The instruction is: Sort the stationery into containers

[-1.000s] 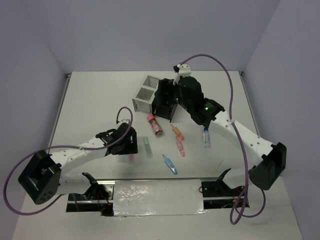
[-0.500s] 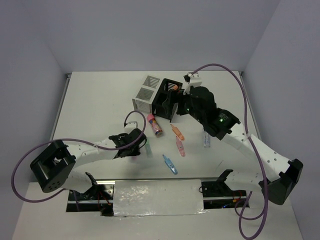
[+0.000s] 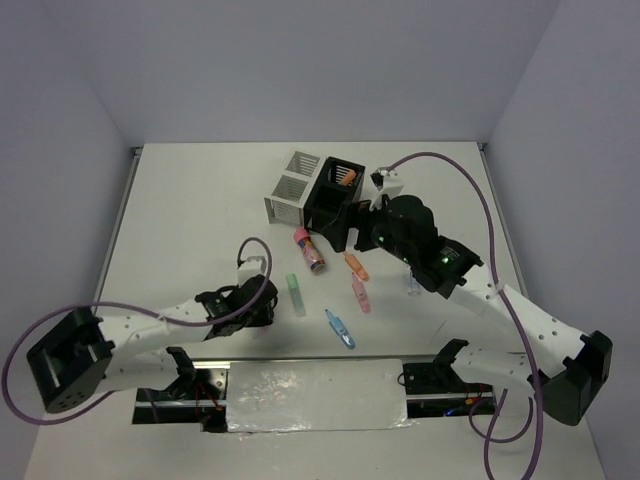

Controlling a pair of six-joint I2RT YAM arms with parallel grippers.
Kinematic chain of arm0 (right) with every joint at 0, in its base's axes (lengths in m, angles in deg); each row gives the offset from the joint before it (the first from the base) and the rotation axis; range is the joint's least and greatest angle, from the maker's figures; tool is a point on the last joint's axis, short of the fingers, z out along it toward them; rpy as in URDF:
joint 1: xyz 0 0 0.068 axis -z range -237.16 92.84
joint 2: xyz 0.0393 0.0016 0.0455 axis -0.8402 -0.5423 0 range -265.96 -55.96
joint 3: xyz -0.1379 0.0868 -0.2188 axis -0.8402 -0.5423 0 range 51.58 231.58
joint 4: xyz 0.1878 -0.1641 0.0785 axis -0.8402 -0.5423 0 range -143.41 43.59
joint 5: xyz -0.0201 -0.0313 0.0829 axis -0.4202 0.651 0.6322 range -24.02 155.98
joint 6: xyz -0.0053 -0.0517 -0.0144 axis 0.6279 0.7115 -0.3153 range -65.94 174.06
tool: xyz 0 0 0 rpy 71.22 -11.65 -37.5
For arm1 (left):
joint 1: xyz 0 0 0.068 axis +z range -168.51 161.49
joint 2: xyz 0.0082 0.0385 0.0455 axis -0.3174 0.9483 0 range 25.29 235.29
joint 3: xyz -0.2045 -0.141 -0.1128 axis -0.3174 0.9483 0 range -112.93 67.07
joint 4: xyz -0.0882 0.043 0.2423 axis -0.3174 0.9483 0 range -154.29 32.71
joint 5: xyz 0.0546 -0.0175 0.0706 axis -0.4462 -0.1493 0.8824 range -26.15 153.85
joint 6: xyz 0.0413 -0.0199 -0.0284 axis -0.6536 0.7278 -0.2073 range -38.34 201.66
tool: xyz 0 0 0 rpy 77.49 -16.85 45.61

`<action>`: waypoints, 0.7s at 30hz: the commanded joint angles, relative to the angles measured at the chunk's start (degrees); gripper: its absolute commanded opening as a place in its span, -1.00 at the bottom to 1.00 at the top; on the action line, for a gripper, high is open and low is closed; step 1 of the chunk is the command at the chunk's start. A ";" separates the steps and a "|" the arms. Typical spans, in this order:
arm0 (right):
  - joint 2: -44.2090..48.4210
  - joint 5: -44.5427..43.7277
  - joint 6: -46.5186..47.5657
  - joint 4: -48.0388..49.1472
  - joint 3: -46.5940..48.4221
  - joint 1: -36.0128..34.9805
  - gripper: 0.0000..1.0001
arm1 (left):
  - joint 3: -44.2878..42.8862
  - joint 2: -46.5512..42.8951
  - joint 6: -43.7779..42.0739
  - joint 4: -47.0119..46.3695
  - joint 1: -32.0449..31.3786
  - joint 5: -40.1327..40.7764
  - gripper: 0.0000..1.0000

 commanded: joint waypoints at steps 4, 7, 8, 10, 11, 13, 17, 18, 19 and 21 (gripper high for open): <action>-4.89 5.86 -10.14 9.96 -2.15 -2.38 0.99 | 4.67 -18.06 -7.69 -5.20 -5.63 -1.37 -1.00; -8.84 4.02 -13.23 10.84 -1.62 -6.24 0.96 | 5.99 -24.49 -11.83 -10.13 -6.69 -0.67 -1.00; -10.33 3.49 -15.33 11.19 -1.53 -7.38 0.94 | 6.43 -25.56 -12.72 -12.05 -6.96 -0.93 -1.00; -11.83 0.78 -16.48 12.07 -1.01 -10.55 0.91 | 6.87 -28.28 -15.17 -14.42 -7.05 -1.46 -1.00; -13.15 -0.37 -17.53 11.73 -0.57 -11.51 0.88 | 7.05 -28.82 -15.53 -15.31 -7.13 -1.46 -1.00; -14.21 -2.74 -18.77 11.03 0.22 -13.45 0.86 | 7.22 -30.31 -17.11 -16.63 -7.31 -2.51 -1.00; -16.23 -2.93 -19.74 12.25 0.05 -14.51 0.70 | 8.10 -31.90 -18.52 -19.53 -7.40 -4.27 -1.00; -16.50 -2.58 -19.83 12.43 -0.04 -14.69 0.62 | 8.19 -32.08 -19.05 -20.50 -7.49 -4.27 -1.00; -16.76 -2.23 -20.35 12.78 -0.04 -15.21 0.60 | 8.28 -32.51 -19.23 -20.77 -7.49 -4.18 -1.00; -17.29 -1.87 -20.62 13.30 -0.65 -15.92 0.54 | 8.19 -32.61 -20.19 -21.03 -7.57 -3.92 -1.00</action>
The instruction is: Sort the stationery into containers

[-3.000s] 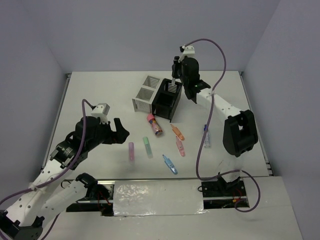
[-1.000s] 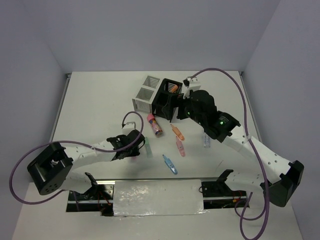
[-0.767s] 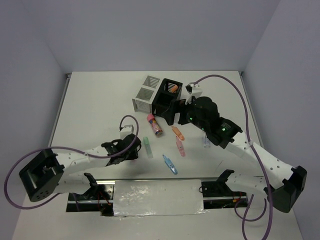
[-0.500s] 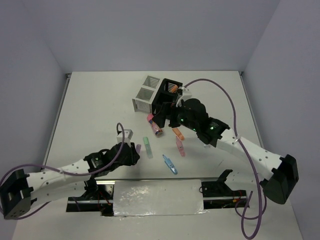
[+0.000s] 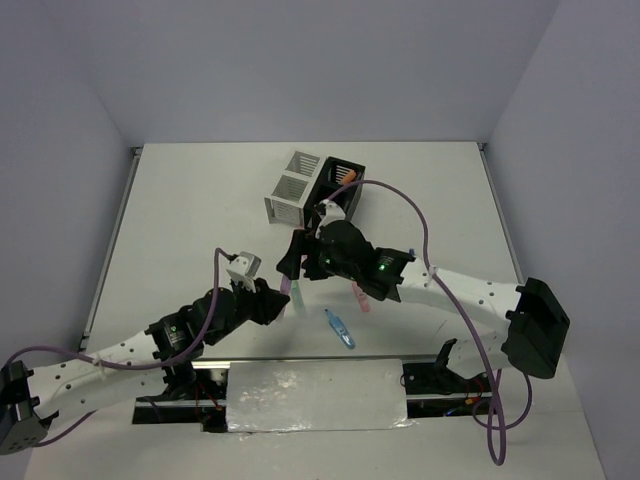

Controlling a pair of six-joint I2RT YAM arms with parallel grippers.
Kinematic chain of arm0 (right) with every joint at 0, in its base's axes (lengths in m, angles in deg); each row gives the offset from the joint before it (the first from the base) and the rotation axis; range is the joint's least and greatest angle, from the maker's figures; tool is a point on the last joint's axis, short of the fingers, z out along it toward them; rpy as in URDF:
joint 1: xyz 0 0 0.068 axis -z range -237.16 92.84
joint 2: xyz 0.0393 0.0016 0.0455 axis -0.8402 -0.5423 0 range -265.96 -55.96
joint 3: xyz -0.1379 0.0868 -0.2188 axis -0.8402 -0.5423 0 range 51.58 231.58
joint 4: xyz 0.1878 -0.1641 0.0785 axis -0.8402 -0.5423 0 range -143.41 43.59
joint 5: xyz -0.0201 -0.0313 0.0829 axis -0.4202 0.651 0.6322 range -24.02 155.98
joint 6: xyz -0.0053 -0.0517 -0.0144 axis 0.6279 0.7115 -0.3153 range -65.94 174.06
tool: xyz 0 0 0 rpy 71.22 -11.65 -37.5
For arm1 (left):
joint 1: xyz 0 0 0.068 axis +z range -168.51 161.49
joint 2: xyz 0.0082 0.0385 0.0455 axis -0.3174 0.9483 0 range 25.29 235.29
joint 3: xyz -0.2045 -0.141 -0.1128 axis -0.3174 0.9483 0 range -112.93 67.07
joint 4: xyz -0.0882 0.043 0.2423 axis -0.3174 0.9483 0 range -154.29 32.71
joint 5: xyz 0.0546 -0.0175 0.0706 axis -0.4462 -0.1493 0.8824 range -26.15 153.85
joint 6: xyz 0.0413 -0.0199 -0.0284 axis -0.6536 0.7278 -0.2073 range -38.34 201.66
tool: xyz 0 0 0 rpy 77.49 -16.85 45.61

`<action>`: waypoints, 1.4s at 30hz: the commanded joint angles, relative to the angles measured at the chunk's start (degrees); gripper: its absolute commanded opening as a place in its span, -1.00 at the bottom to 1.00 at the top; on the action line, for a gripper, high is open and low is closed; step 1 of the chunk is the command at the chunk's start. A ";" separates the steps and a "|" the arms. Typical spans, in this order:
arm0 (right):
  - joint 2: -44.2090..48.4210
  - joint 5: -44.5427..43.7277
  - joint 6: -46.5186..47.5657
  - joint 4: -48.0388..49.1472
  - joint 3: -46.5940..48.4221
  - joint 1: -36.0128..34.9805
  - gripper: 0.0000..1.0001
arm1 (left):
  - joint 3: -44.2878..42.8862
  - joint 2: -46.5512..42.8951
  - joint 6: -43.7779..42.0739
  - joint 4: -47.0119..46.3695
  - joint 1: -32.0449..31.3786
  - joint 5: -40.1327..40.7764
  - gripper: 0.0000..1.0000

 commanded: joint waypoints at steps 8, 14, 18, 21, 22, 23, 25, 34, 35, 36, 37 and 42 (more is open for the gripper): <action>-2.26 -0.94 -1.71 4.26 0.46 -1.80 -0.02 | -1.36 0.14 -5.15 -7.39 -0.41 -0.47 -1.00; -3.32 3.54 -0.75 6.37 0.98 -1.37 -1.00 | -4.00 2.60 -6.20 -5.99 -0.41 1.46 -0.94; -2.00 5.40 2.76 9.27 1.33 2.49 -1.00 | -7.69 4.97 -4.37 -0.91 -0.41 5.06 0.59; -0.42 4.25 7.93 9.01 3.00 10.03 -1.00 | -10.06 5.41 -2.00 3.75 -0.41 7.17 0.99; 0.10 4.25 9.35 9.01 3.79 11.45 -1.00 | -11.11 5.33 -1.46 5.34 -0.41 7.70 0.99; 0.11 1.82 10.84 8.75 5.71 13.04 -1.00 | -11.65 5.41 0.20 6.84 -0.41 8.41 0.99; -0.15 -0.13 15.05 8.04 8.18 16.46 -1.00 | -12.79 5.33 1.70 11.14 -0.41 10.07 0.99; -10.42 -15.77 34.48 11.55 25.31 24.64 -1.00 | -17.09 7.43 7.15 21.77 -0.41 9.37 0.99; -11.39 -16.57 36.93 12.95 25.68 25.17 -1.00 | -17.80 9.09 8.72 22.84 -0.41 9.64 0.99; -13.58 -17.36 37.74 15.40 26.03 25.79 -1.00 | -19.28 9.80 9.44 23.81 -0.41 9.73 0.99; -14.73 -17.11 38.27 16.12 26.64 26.40 -1.00 | -20.25 10.68 9.97 24.60 -0.41 9.73 0.99; -21.32 -13.07 39.16 19.11 29.81 30.79 -1.00 | -23.51 14.11 9.71 25.75 -0.41 8.06 0.99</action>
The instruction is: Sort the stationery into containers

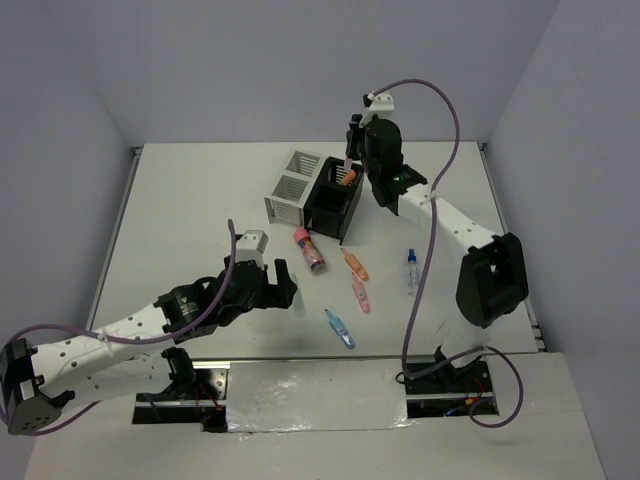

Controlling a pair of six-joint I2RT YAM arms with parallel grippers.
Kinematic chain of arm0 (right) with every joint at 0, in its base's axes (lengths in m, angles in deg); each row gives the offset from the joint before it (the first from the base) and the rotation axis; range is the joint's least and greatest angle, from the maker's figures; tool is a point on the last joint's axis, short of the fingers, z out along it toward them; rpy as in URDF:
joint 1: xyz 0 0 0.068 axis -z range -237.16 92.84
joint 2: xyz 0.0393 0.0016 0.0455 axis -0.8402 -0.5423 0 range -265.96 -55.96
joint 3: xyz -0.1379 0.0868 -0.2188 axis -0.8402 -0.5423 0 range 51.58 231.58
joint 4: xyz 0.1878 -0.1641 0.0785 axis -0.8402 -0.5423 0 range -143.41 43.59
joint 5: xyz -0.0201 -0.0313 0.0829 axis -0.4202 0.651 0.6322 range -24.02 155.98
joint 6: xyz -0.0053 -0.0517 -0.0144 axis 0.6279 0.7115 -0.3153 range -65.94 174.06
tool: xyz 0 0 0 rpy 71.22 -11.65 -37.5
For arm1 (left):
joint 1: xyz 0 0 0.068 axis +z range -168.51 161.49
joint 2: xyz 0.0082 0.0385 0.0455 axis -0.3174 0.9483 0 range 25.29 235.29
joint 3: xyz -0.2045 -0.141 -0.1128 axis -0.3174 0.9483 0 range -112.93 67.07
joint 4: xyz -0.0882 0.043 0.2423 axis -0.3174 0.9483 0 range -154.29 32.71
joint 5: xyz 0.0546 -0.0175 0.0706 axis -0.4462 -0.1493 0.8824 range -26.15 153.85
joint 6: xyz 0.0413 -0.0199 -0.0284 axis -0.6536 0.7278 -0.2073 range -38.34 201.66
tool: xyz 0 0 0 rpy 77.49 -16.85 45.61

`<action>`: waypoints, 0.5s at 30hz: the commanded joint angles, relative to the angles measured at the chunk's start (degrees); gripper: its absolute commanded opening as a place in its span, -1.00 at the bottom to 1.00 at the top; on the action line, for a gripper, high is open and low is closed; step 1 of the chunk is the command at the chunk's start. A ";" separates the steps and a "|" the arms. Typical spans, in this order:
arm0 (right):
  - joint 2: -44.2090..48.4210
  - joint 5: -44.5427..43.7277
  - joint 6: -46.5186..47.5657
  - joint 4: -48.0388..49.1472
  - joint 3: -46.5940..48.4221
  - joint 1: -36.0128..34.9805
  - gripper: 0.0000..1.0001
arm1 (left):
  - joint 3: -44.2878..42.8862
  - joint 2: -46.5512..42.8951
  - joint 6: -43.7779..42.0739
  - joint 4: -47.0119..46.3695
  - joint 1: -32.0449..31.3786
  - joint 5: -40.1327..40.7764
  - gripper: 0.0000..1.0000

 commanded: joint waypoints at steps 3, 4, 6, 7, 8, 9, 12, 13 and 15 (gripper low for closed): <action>-4.53 3.27 2.70 5.90 2.49 3.12 -1.00 | -2.97 1.05 0.24 0.46 -0.32 -0.88 0.99; -4.80 3.54 2.52 6.07 2.23 3.12 -1.00 | -2.88 1.14 0.06 0.20 -0.32 -0.97 0.99; -5.85 3.81 2.61 6.69 2.22 3.21 -1.00 | -2.53 1.66 -0.38 -0.42 -0.32 -0.79 0.99; -6.12 3.98 2.87 7.04 2.05 3.21 -1.00 | -2.44 2.27 -0.38 -0.60 -0.32 -0.79 0.99; -6.55 3.98 3.04 7.57 1.96 3.21 -1.00 | -2.44 2.54 -0.29 -0.60 -0.32 -0.79 0.99; -6.82 3.81 2.96 7.57 2.14 3.29 -1.00 | -2.36 2.80 -0.29 -0.86 -0.32 -0.88 0.99; -8.22 4.07 3.22 7.31 3.01 3.47 -1.00 | -1.83 3.68 0.06 -1.47 -0.32 -1.41 0.99; -8.66 4.16 3.14 6.96 3.54 3.47 -1.00 | -1.65 3.86 0.41 -2.09 -0.32 -1.50 0.99; -9.28 4.69 2.79 7.04 3.28 3.47 -1.00 | -1.21 4.39 0.76 -2.53 -0.32 -1.67 0.99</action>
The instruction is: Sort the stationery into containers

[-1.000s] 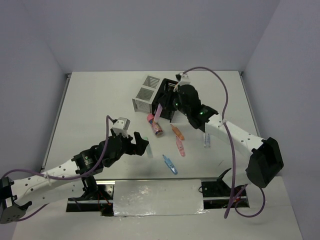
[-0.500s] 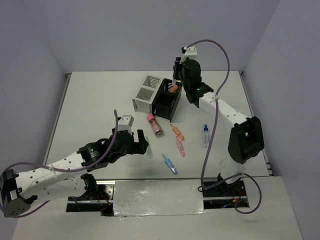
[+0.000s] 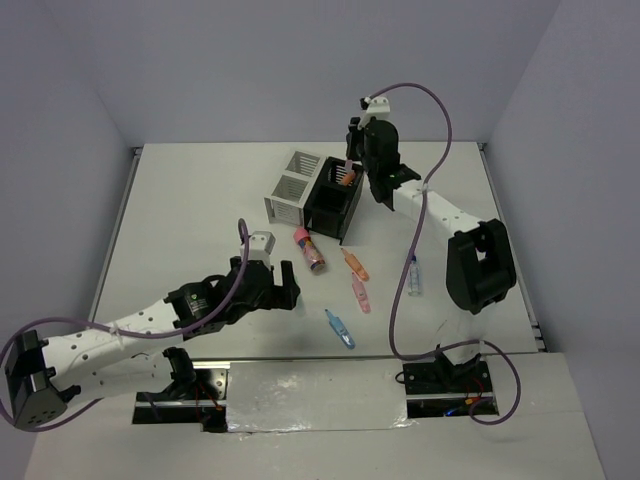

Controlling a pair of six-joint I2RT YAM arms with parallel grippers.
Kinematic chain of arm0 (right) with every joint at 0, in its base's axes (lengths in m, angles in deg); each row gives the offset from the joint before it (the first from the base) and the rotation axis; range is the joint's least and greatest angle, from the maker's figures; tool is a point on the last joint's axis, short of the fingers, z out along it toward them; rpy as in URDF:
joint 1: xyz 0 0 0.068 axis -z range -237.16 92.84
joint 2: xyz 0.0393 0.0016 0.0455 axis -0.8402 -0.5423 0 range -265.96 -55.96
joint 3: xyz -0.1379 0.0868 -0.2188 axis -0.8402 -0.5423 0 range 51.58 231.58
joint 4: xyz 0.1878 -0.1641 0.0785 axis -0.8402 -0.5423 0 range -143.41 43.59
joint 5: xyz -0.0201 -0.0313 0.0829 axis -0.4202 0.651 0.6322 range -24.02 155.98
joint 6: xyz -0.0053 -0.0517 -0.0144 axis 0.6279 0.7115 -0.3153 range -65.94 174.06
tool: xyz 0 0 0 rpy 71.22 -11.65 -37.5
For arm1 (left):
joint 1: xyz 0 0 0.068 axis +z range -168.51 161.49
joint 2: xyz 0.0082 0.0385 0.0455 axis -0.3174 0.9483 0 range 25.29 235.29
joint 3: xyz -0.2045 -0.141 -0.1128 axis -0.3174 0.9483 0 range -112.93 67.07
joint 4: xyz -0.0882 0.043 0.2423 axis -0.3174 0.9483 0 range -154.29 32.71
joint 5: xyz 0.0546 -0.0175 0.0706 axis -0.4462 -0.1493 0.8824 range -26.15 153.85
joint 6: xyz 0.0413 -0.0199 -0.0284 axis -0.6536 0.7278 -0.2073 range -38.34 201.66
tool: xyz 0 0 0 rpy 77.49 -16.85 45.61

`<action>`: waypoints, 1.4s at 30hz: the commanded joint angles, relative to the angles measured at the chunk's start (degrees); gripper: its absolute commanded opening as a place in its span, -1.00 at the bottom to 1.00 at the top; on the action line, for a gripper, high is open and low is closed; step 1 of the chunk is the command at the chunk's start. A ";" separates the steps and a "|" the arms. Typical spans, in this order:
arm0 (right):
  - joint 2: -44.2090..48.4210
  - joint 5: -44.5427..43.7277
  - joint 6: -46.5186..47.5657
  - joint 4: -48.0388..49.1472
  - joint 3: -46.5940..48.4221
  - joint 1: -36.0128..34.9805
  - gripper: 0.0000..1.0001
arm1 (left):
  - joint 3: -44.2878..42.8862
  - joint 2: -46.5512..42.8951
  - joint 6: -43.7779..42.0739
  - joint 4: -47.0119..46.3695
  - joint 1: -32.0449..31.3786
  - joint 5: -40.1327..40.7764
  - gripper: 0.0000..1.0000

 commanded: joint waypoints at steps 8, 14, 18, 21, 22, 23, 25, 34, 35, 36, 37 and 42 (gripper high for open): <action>-1.20 4.00 -2.30 2.39 1.11 -0.05 0.47 | -0.78 4.08 3.37 -3.28 -0.32 0.47 0.99; 8.89 3.04 -6.25 -0.43 -2.75 -0.05 0.99 | -0.16 9.87 8.83 -5.11 -0.32 1.45 0.94; 18.02 3.30 -9.32 -5.86 -5.31 -0.05 0.99 | -2.35 18.64 11.80 -3.21 -0.32 3.20 0.87; 22.70 4.00 -11.96 -12.10 -7.23 -0.05 0.99 | -4.20 22.53 13.21 -2.14 -0.32 4.16 0.81; 26.02 4.35 -12.75 -15.34 -8.11 -0.05 0.99 | -4.64 24.54 13.40 -2.31 -0.32 4.34 0.80; 27.79 6.10 -13.72 -16.15 -9.08 -0.05 1.00 | -4.73 25.43 13.83 -2.22 -0.32 4.34 0.76; 32.61 8.39 -15.31 -17.38 -12.94 -0.31 0.99 | -5.00 27.53 14.54 -2.57 -0.32 4.96 0.73; 44.94 13.23 -16.89 -20.64 -22.88 -1.81 0.99 | -9.30 37.38 15.16 -1.17 0.65 7.86 0.63; 45.38 13.15 -16.89 -20.90 -23.67 -1.89 1.00 | -9.91 38.26 15.16 -0.91 0.74 8.12 0.61; 45.74 13.15 -16.89 -21.08 -24.03 -1.90 0.99 | -10.44 40.01 15.33 -0.38 0.91 8.38 0.58; 46.26 13.23 -17.07 -21.43 -24.38 -1.90 1.00 | -11.84 40.81 15.59 0.23 1.00 8.82 0.54; 47.14 15.08 -17.33 -23.10 -25.26 -2.42 0.99 | -13.09 44.24 17.44 2.89 1.09 8.66 0.16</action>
